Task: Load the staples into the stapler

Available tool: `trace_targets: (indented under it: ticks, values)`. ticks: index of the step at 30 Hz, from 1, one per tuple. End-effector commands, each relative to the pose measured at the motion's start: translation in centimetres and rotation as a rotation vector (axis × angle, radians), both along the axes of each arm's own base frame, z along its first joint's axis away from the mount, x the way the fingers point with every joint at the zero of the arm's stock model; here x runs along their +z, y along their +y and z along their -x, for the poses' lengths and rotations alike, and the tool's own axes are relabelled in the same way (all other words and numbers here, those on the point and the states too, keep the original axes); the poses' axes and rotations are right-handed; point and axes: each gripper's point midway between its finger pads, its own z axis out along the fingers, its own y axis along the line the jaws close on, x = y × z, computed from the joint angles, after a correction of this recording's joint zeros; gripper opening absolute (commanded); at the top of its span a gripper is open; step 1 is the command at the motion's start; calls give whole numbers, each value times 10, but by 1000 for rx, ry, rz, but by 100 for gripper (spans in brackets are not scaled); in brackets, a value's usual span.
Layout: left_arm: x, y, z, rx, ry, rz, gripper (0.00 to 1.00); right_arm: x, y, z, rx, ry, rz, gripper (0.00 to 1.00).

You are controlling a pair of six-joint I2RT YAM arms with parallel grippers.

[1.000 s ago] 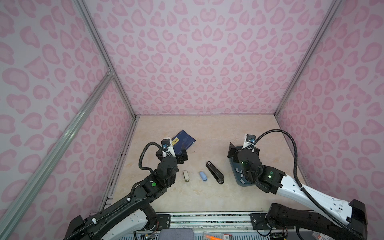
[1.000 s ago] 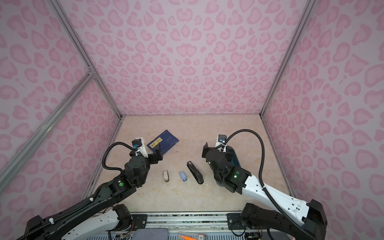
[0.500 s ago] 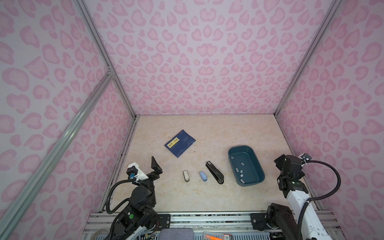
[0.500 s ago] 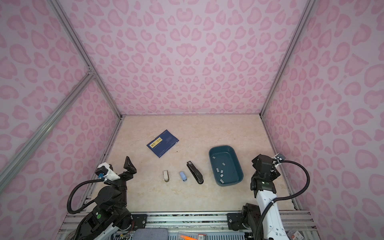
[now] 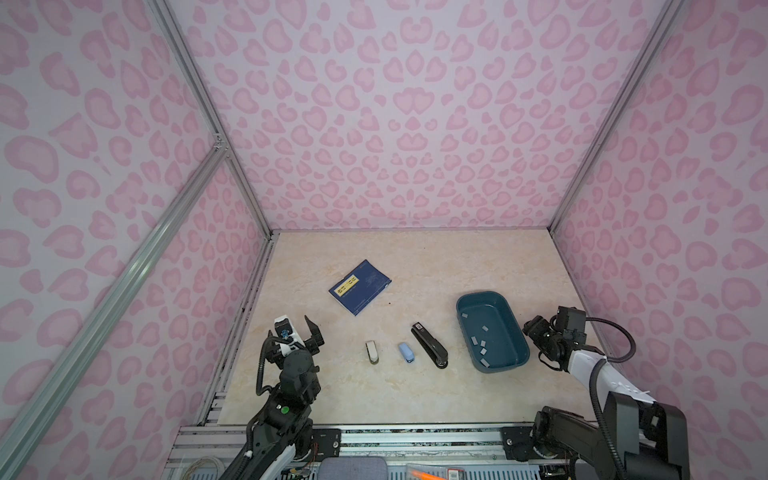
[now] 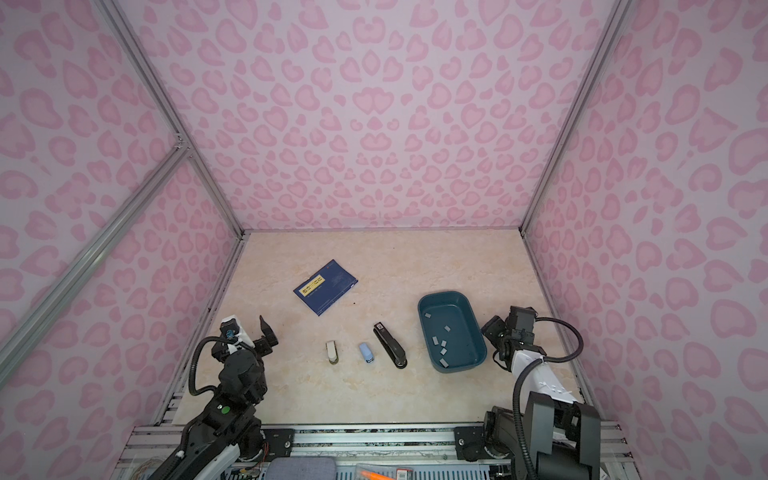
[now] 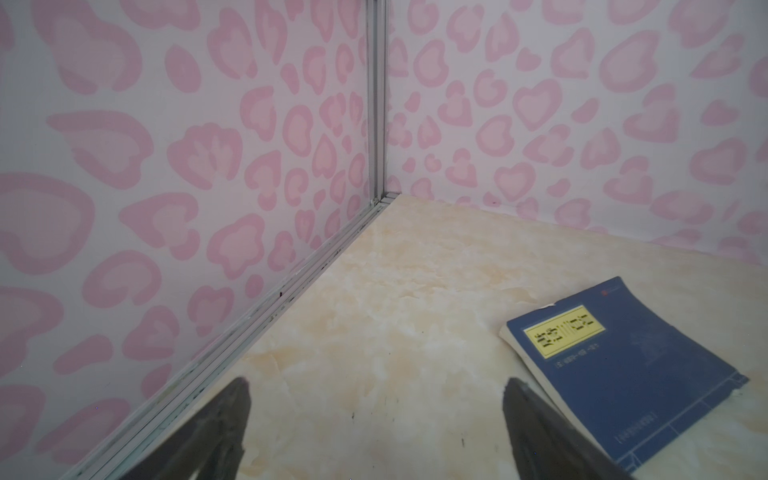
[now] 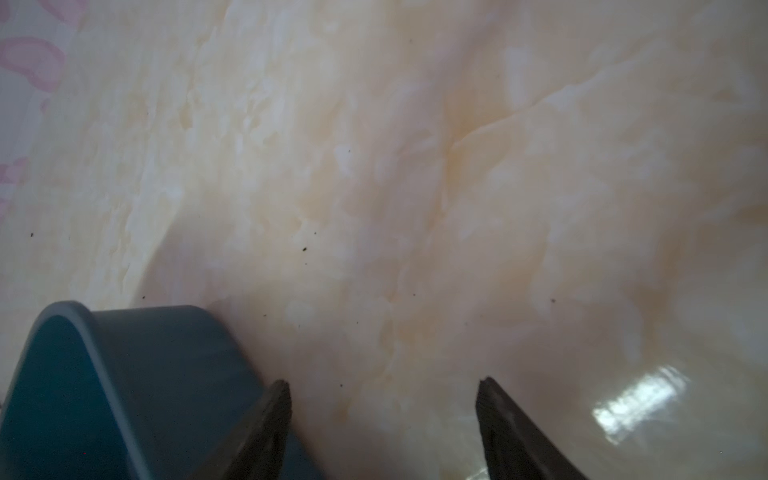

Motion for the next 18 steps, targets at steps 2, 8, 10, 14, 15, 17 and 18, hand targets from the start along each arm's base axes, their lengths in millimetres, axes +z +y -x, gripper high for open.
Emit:
trace_targets:
  ticks: [2, 8, 10, 14, 15, 17, 18]
  values:
    - [4, 5, -28, -11, -39, 135, 96, -3, 24, -14, 63, -39, -107, 71]
    - [-19, 12, -57, 41, 77, 119, 96, -11, 45, -23, 125, -16, -168, 68]
    - [-23, 15, -63, 66, 98, 114, 96, -10, 51, -24, 143, -18, -171, 68]
    - [-19, 19, -64, 86, 59, 96, 96, -1, 50, -29, 161, -32, -113, 69]
    - [-17, 23, -62, 107, 45, 92, 96, 2, 45, -31, 152, -42, -88, 69]
    - [-12, 29, -60, 135, 9, 73, 96, 15, 23, -37, 102, -63, 37, 71]
    - [-11, 30, -62, 137, -1, 65, 96, 23, 11, -39, 71, -73, 100, 72]
